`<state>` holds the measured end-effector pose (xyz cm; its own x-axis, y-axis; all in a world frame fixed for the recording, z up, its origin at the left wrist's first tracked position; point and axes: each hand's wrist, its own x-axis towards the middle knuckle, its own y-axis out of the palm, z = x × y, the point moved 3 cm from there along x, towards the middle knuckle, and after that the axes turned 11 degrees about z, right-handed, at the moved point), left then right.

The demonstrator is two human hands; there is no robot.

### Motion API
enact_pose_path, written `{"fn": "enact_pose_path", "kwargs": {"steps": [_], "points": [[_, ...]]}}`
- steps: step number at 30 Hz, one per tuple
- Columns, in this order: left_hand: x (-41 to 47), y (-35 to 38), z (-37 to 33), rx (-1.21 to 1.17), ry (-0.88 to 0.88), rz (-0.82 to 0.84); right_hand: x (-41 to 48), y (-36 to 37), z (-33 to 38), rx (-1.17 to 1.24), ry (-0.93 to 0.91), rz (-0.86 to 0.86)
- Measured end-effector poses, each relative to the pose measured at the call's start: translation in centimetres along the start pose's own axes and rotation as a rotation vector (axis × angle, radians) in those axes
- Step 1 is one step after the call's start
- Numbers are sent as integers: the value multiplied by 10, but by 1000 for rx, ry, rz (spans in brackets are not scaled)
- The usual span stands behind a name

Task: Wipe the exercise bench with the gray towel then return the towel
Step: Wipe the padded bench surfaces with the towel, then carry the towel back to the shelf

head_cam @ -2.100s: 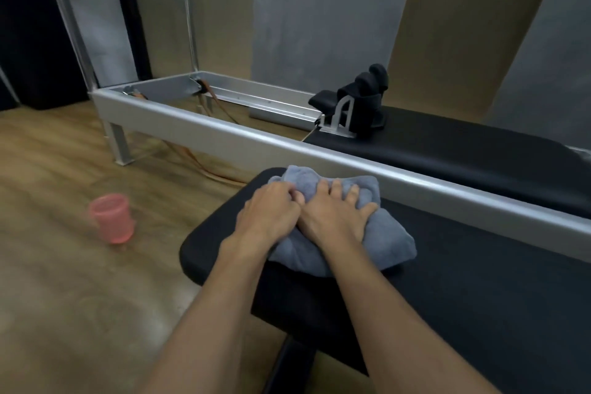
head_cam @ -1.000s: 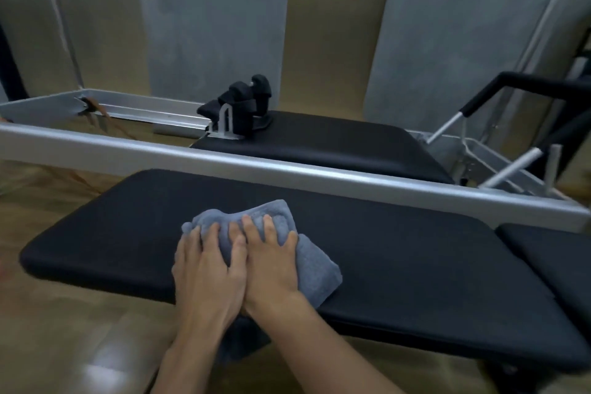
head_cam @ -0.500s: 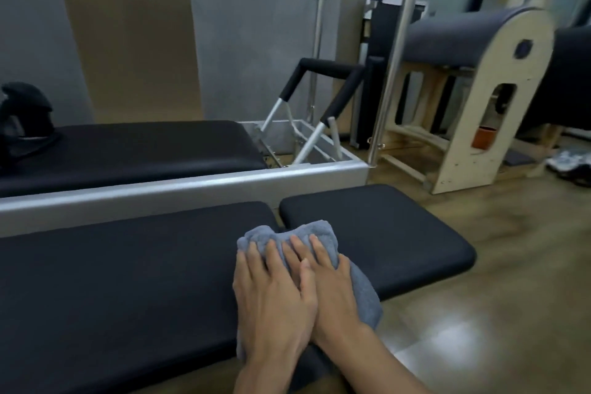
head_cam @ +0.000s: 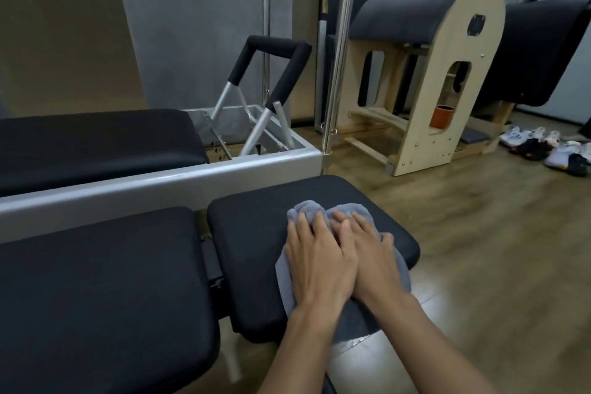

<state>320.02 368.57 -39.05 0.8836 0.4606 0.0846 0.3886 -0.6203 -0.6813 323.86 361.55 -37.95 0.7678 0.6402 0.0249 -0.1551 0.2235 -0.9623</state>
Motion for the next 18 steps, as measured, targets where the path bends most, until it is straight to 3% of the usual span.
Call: {"fn": "enact_pose_path", "kwargs": {"steps": [9, 14, 18], "points": [[26, -1, -7, -67, -6, 26, 19, -1, -21, 42, 60, -101], [16, -22, 7, 133, -270, -30, 25, 1, -25, 190, 95, -229], [19, -24, 0, -131, -292, 109, 27, 1, -28, 215, 169, -290]]}}
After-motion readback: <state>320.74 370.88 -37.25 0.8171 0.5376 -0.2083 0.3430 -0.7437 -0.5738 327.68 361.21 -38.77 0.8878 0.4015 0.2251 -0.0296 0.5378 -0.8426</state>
